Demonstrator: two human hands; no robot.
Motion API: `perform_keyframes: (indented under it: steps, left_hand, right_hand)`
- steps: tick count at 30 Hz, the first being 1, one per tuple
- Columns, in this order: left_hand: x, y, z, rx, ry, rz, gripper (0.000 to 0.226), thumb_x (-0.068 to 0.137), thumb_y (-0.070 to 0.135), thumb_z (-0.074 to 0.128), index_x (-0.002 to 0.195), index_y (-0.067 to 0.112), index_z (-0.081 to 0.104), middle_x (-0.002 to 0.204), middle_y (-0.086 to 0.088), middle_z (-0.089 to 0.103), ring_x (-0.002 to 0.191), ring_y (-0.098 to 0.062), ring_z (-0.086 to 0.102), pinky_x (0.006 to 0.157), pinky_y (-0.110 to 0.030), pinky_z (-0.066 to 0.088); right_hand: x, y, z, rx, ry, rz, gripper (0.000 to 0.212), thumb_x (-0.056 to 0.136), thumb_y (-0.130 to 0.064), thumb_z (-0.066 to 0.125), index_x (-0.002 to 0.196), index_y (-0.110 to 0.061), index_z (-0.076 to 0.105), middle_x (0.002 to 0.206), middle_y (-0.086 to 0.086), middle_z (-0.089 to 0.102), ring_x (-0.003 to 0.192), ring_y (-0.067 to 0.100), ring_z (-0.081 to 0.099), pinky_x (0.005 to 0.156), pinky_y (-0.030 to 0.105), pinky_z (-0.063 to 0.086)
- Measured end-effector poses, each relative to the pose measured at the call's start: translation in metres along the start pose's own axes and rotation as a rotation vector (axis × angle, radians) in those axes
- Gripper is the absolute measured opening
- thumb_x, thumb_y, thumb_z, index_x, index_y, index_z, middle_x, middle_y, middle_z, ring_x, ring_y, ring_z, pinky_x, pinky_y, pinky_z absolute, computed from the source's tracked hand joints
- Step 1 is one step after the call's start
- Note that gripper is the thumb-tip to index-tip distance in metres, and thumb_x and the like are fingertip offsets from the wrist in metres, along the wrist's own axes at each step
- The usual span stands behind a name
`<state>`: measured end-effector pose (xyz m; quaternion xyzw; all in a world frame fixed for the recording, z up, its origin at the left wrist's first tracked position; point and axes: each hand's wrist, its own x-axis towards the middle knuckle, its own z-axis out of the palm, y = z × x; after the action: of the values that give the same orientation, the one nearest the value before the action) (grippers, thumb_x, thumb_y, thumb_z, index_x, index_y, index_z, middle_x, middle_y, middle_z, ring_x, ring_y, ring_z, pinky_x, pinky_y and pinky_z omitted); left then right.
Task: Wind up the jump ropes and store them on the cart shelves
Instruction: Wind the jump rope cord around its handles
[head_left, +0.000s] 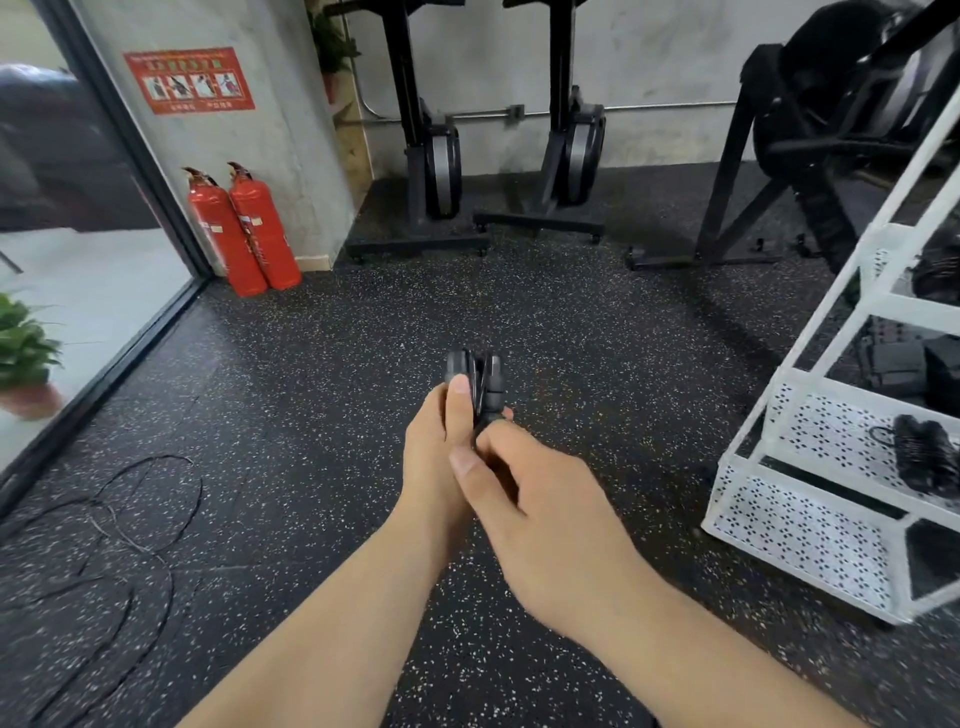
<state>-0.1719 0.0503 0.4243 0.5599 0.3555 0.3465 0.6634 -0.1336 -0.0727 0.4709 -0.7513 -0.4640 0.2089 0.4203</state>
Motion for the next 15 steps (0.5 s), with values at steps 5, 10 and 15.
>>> perform_keyframes:
  steps: [5,10,15]
  left_hand:
    - [-0.006,0.012,0.003,0.035,-0.065,0.022,0.045,0.112,0.052,0.044,0.112,0.016,0.071,0.089,-0.006,0.078,0.071,-0.014,0.073,0.066,-0.035,0.063]
    - [-0.025,0.016,0.022,-0.087,-0.205,-0.034,0.043,0.112,0.050,0.042,0.119,0.021,0.073,0.104,-0.015,0.080,0.082,-0.029,0.073,0.068,-0.045,0.063]
    - [-0.015,0.011,0.013,-0.089,-0.221,-0.140,0.041,0.112,0.051,0.042,0.122,0.037,0.079,0.123,0.000,0.079,0.120,-0.023,0.072,0.111,-0.052,0.051]
  right_hand:
    - [0.027,0.025,-0.041,0.370,0.104,0.215,0.036,0.106,-0.044,0.059,0.077,-0.022,0.058,0.059,-0.010,0.051,0.051,0.007,0.040,0.048,0.020,0.033]
    - [0.051,0.053,-0.048,0.953,0.213,0.463,0.039,0.102,-0.034,0.066,0.066,-0.026,0.053,0.054,-0.006,0.036,0.045,0.010,0.028,0.042,0.024,0.019]
    - [0.046,0.053,-0.039,0.529,0.322,0.380,0.030,0.107,-0.046,0.058,0.087,-0.031,0.073,0.072,-0.008,0.060,0.062,0.013,0.051,0.057,0.030,0.037]
